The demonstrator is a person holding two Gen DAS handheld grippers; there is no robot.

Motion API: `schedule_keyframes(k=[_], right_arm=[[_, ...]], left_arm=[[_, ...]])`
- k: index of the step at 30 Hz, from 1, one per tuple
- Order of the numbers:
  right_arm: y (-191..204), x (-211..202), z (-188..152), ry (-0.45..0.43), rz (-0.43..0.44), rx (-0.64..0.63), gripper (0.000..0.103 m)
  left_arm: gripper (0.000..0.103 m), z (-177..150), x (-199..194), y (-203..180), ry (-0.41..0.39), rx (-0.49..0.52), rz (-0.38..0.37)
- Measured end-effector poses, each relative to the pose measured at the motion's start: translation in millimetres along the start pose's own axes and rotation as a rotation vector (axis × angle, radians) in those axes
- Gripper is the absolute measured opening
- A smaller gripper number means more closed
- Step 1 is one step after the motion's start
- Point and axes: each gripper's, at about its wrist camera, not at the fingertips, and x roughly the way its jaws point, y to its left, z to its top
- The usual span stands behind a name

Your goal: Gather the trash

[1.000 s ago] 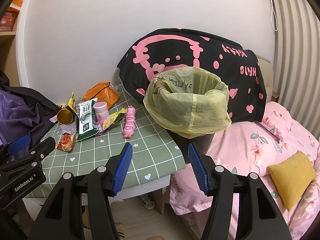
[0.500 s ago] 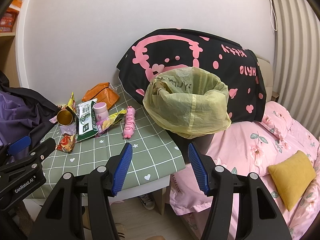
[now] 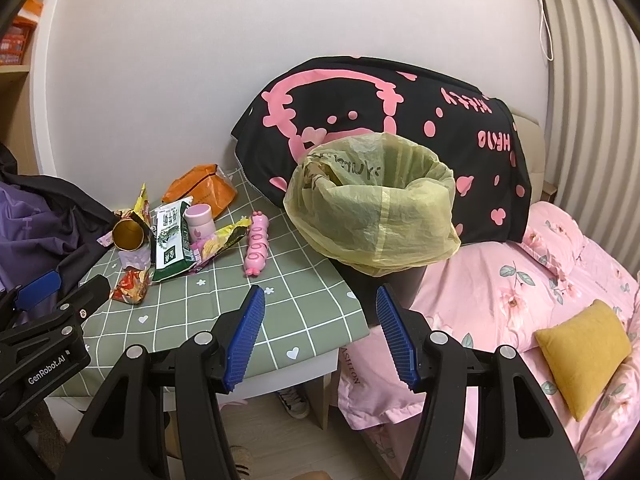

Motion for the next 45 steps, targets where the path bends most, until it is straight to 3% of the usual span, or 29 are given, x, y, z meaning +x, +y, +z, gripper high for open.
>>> schedule_keyframes(k=[29, 35, 41, 45], right_arm=[[-4, 18, 1, 0.026, -0.005, 0.008, 0.055], [0, 51, 10, 0.056, 0.002, -0.001, 0.055], [18, 87, 22, 0.09, 0.029, -0.025, 0.055], [36, 114, 31, 0.112, 0.058, -0.039, 0.055]], left_arm=[[0.076, 1, 10, 3, 0.012, 0.0, 0.002], [0.076, 15, 35, 26, 0.028, -0.007, 0.025], [0.076, 43, 82, 74, 0.057, -0.007, 0.077], [0.076, 63, 107, 104, 0.069, -0.021, 0.071]])
